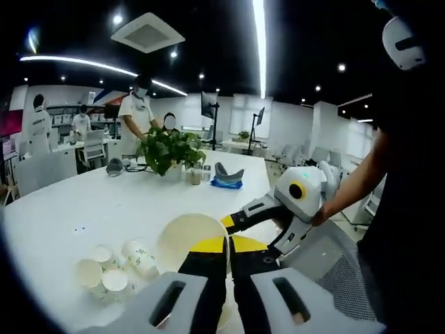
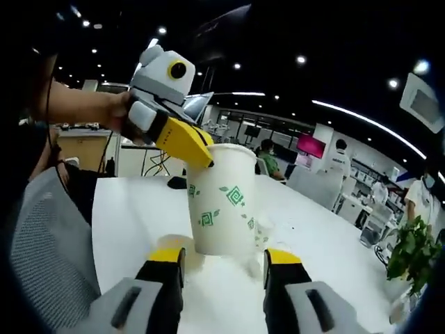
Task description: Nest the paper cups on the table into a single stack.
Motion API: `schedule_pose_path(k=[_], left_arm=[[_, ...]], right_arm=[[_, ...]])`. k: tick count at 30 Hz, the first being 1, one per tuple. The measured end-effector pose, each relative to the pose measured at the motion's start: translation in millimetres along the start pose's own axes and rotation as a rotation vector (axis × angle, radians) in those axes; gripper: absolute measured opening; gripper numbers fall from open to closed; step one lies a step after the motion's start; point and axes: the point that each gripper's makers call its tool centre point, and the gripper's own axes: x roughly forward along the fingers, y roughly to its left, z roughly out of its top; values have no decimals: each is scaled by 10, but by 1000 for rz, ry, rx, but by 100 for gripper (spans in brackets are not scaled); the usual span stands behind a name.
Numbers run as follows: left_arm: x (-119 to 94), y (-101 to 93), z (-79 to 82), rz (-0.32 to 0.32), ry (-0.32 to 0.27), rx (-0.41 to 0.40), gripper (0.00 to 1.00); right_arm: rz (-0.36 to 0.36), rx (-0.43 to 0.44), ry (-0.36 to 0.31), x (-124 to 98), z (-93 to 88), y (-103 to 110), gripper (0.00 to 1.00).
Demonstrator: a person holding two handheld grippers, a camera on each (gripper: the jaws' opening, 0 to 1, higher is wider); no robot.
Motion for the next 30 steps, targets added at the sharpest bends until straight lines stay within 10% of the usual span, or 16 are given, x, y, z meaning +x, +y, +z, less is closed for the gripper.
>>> schedule_pose_path(k=[10, 30], left_arm=[[-119, 5, -160, 20, 91, 51, 0], [-124, 10, -455, 15, 249, 146, 0]], right_arm=[[14, 124, 49, -87, -132, 37, 72], [-33, 200, 56, -388, -257, -118, 90]])
